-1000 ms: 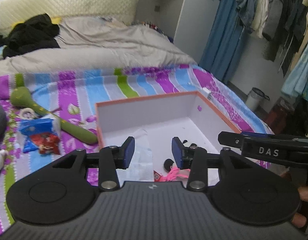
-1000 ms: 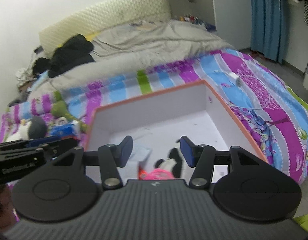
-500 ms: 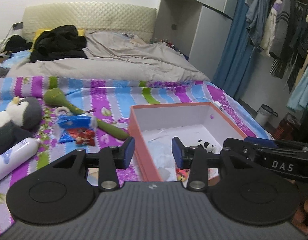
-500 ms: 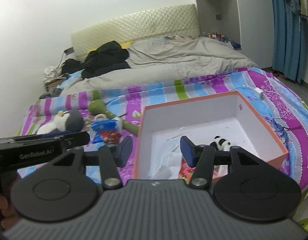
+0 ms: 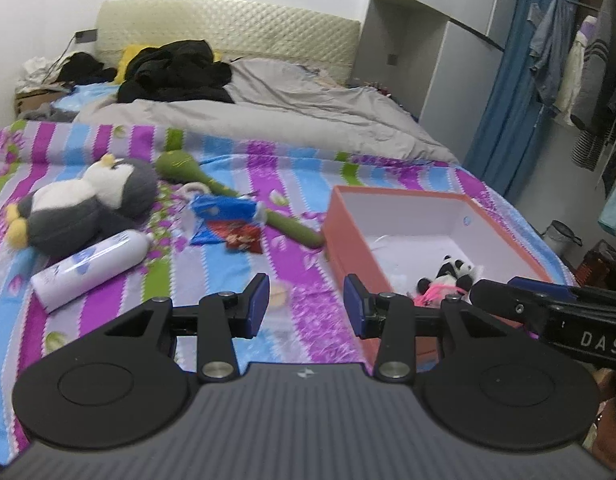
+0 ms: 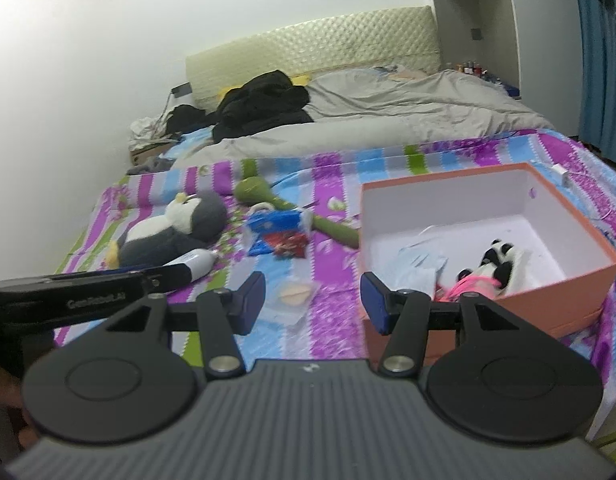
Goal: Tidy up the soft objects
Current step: 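Withdraw both open tools from the box back over the bed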
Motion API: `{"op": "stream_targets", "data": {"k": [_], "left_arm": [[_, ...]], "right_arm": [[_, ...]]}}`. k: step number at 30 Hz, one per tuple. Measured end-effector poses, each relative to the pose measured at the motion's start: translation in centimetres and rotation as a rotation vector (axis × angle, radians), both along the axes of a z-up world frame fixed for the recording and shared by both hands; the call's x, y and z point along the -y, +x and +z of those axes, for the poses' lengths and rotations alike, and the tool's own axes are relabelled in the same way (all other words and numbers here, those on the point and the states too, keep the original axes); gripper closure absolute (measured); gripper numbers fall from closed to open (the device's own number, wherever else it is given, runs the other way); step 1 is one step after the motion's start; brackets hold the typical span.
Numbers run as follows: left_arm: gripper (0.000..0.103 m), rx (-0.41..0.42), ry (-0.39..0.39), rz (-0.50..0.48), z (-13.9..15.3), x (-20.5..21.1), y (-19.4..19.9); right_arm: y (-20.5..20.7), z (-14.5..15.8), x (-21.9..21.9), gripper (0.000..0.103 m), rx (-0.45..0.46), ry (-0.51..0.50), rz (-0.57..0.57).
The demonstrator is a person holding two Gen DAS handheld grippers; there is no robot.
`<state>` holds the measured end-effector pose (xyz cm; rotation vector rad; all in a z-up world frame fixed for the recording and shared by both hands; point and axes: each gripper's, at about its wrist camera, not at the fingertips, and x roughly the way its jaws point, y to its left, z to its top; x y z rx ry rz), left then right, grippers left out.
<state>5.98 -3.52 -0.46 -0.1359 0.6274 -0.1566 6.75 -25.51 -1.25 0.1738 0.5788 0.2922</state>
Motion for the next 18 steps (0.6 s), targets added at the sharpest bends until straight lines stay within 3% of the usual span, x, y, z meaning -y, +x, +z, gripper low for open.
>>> {"op": "stream_targets", "data": {"k": [10, 15, 18], "left_arm": [[0.056, -0.017, 0.013, 0.055, -2.5, -2.4, -3.6], [0.056, -0.014, 0.040, 0.103, -4.3, -3.4, -5.6], [0.056, -0.041, 0.019, 0.133, -5.2, -4.0, -6.0]], "right_arm": [[-2.4, -2.2, -2.4, 0.048, -0.061, 0.045, 0.033], [-3.6, -3.9, -3.3, 0.048, -0.039, 0.026, 0.060], [-3.3, -4.7, -3.4, 0.048, -0.084, 0.036, 0.070]]}}
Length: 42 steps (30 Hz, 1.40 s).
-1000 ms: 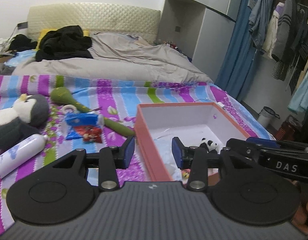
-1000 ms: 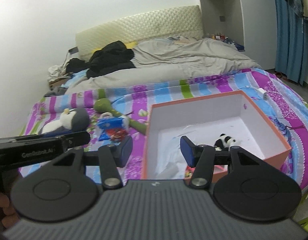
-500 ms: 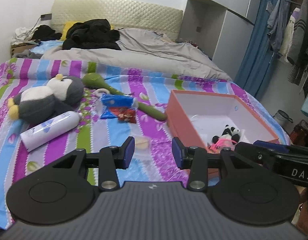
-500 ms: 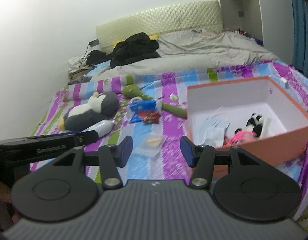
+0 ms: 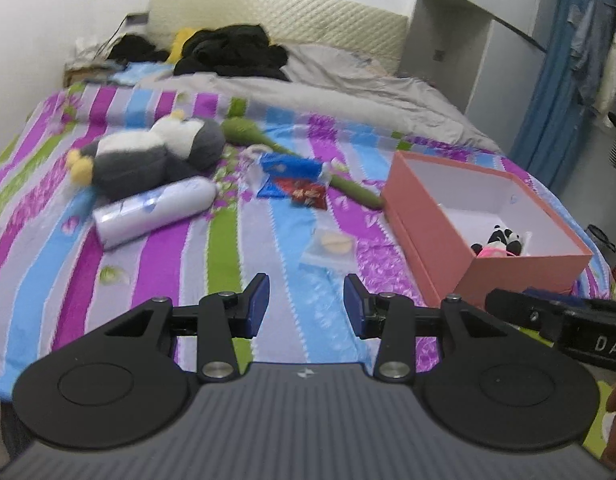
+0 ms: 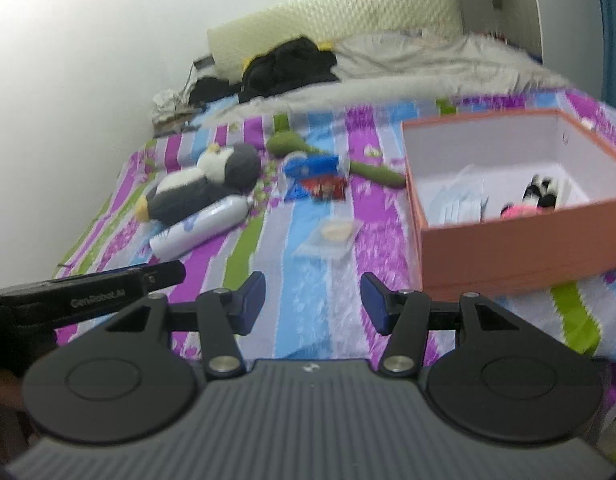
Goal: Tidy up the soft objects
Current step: 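Withdraw both open tools from the box back over the bed, then lower the right tool onto the red foil package and close on it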
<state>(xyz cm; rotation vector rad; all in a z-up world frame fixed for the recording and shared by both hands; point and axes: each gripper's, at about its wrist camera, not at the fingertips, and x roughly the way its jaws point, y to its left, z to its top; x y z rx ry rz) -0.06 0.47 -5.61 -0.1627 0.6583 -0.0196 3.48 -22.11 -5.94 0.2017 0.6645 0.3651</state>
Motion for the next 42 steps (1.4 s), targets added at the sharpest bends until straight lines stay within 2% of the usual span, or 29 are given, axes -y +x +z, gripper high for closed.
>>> {"op": "stream_targets", "data": {"k": [5, 15, 23, 29, 35, 40, 42], "left_arm": [[0.056, -0.008, -0.034, 0.016, -0.8, -1.4, 1.2], [0.056, -0.021, -0.042, 0.034, -2.4, -3.2, 5.5], [0.056, -0.050, -0.058, 0.040, -5.4, -4.4, 9.4], [0.056, -0.073, -0.080, 0.009, -8.5, -4.6, 12.7], [0.056, -0.118, -0.201, -0.018, -11.8, -6.2, 16.6], [0.056, -0.128, -0.292, -0.038, -13.8, -7.3, 19.3], [0.057, -0.142, -0.351, -0.045, -14.7, -7.8, 20.4]], "right_arm": [[0.8, -0.4, -0.1, 0.048, 0.004, -0.001, -0.005], [3.1, -2.7, -1.6, 0.048, -0.013, -0.023, 0.018], [7.2, -3.6, -1.8, 0.048, -0.025, -0.008, 0.014], [11.1, -3.4, -3.1, 0.048, 0.021, -0.011, 0.014], [15.2, -4.2, -4.9, 0.048, 0.017, -0.016, 0.030], [19.0, -5.5, -6.3, 0.048, -0.042, -0.005, 0.049], [20.4, -5.9, -6.8, 0.048, -0.058, -0.003, 0.050]]}}
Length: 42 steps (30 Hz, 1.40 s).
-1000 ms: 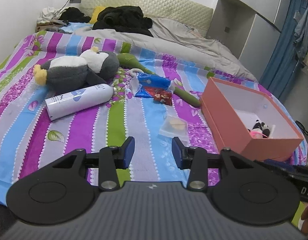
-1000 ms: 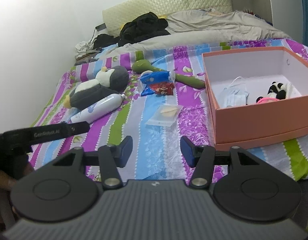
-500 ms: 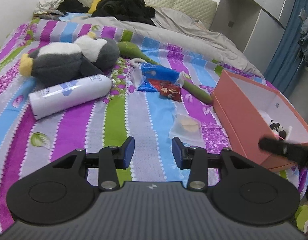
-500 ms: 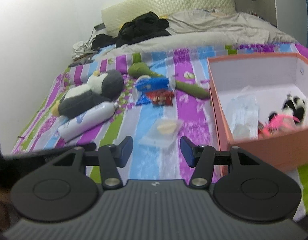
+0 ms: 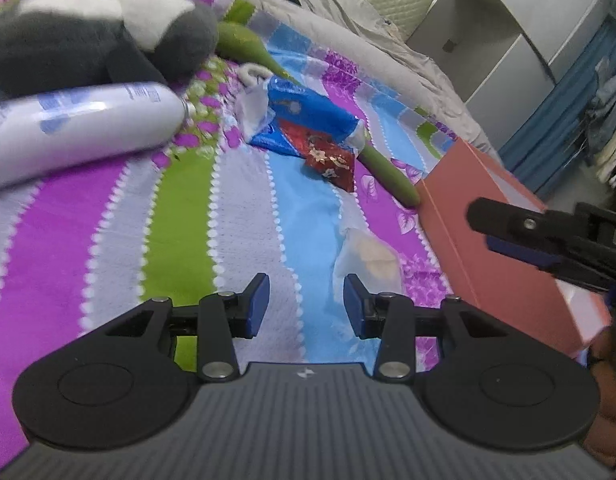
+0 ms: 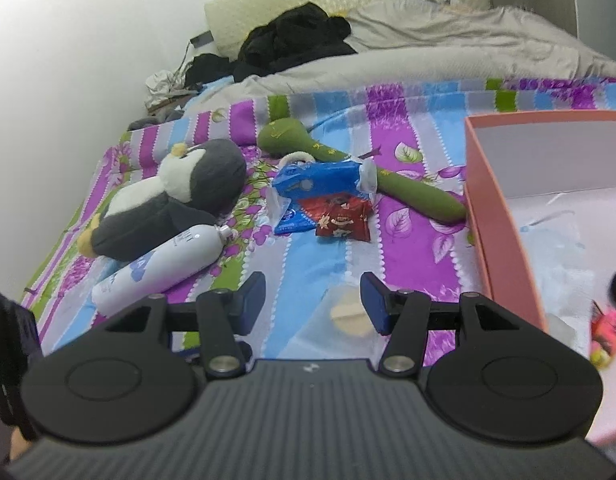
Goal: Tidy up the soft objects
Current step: 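Lower the right tool onto the red foil package and close on it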
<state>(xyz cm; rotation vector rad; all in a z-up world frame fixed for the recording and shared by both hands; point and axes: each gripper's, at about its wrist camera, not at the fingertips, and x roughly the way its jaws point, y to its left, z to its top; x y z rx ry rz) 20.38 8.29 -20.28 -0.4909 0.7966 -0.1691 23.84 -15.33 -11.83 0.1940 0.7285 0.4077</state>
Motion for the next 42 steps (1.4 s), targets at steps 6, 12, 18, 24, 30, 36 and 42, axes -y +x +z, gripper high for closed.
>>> {"op": "stream_targets", "data": {"k": [6, 12, 18, 24, 30, 36, 42], "left_arm": [[0.058, -0.056, -0.100, -0.029, -2.4, -0.4, 2.8], [0.058, -0.052, -0.158, -0.059, -3.6, 0.1, 4.3], [0.058, -0.056, -0.273, -0.088, -5.0, -0.4, 6.3], [0.067, -0.067, -0.384, -0.117, -6.1, -1.0, 8.5], [0.068, -0.094, -0.477, -0.199, -7.2, -1.0, 10.6], [0.068, -0.090, -0.506, -0.189, -7.7, -0.9, 11.1], [0.068, -0.082, -0.484, -0.187, -7.6, -0.1, 10.9]], "right_arm": [[4.2, -1.3, -0.6, 0.048, -0.053, -0.010, 0.007], [7.8, -2.7, -1.2, 0.048, -0.095, -0.015, 0.003], [10.9, -4.7, -2.0, 0.033, -0.155, 0.016, -0.049], [13.0, -5.8, -2.8, 0.033, -0.173, 0.011, -0.054], [15.2, -6.5, -3.3, 0.033, -0.213, 0.011, -0.036], [16.7, -7.6, -4.8, 0.033, -0.235, -0.074, -0.012], [17.4, -8.2, -4.7, 0.034, -0.243, -0.093, -0.022]]}}
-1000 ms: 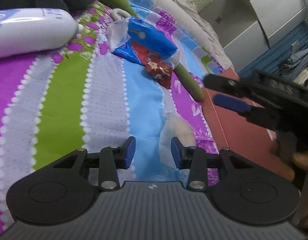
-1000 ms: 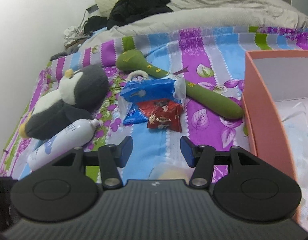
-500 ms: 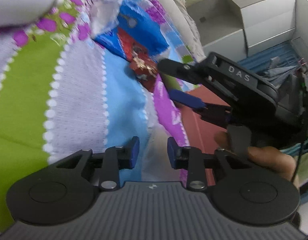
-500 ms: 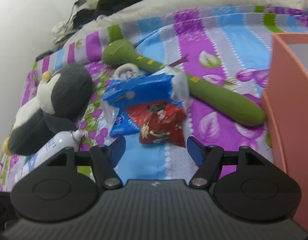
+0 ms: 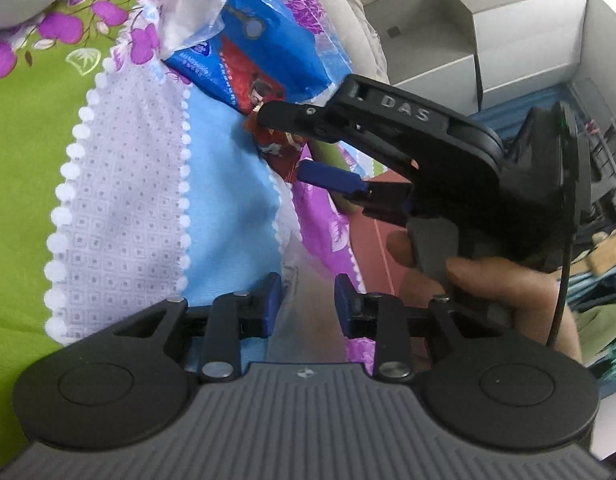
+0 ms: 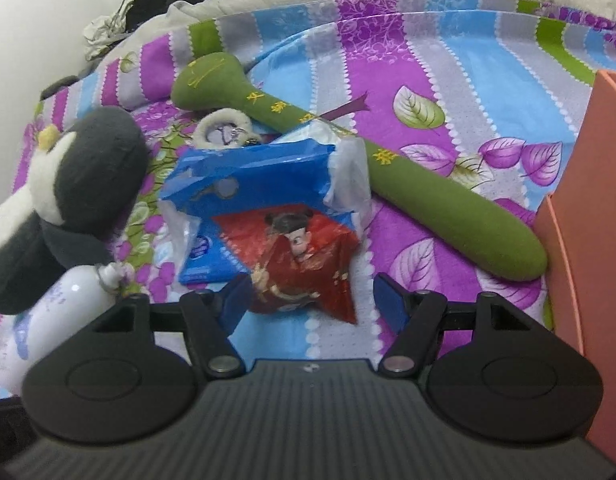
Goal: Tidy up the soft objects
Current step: 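Lower the right tool onto the red foil package and close on it, then lift the red foil package with the right tool and carry it over the orange box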
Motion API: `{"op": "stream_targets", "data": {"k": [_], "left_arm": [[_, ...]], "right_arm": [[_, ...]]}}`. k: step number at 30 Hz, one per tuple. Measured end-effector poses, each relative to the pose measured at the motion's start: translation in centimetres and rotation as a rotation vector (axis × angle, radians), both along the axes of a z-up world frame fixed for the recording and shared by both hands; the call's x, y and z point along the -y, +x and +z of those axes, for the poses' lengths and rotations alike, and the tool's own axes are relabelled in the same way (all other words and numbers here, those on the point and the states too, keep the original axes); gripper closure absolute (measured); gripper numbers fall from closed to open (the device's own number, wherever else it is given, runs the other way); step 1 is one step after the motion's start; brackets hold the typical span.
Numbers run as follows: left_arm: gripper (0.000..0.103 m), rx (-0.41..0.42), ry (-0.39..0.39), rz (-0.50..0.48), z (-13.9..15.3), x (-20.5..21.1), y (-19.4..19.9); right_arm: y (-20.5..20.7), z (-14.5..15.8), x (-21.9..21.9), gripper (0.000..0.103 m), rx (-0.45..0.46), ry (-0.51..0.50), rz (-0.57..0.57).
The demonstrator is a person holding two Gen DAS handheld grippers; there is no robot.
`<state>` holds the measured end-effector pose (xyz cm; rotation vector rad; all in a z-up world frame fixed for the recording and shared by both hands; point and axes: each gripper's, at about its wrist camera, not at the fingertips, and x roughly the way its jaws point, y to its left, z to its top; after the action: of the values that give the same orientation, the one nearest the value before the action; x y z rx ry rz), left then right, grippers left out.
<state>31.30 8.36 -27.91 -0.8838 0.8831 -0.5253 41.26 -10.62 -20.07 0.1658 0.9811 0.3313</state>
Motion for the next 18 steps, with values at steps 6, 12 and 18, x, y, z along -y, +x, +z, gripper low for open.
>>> {"op": "stream_targets", "data": {"k": [6, 12, 18], "left_arm": [[0.087, 0.014, 0.087, -0.041, 0.7, 1.1, -0.1], [0.092, 0.023, 0.154, -0.031, 1.3, 1.9, -0.5], [0.093, 0.018, 0.192, -0.009, 2.0, 1.7, -1.5]], "right_arm": [[0.3, -0.4, 0.1, 0.053, -0.011, 0.021, -0.005], [-0.2, 0.1, 0.3, 0.064, -0.009, 0.038, -0.013], [-1.7, 0.8, 0.6, 0.066, 0.001, 0.039, -0.008]]}}
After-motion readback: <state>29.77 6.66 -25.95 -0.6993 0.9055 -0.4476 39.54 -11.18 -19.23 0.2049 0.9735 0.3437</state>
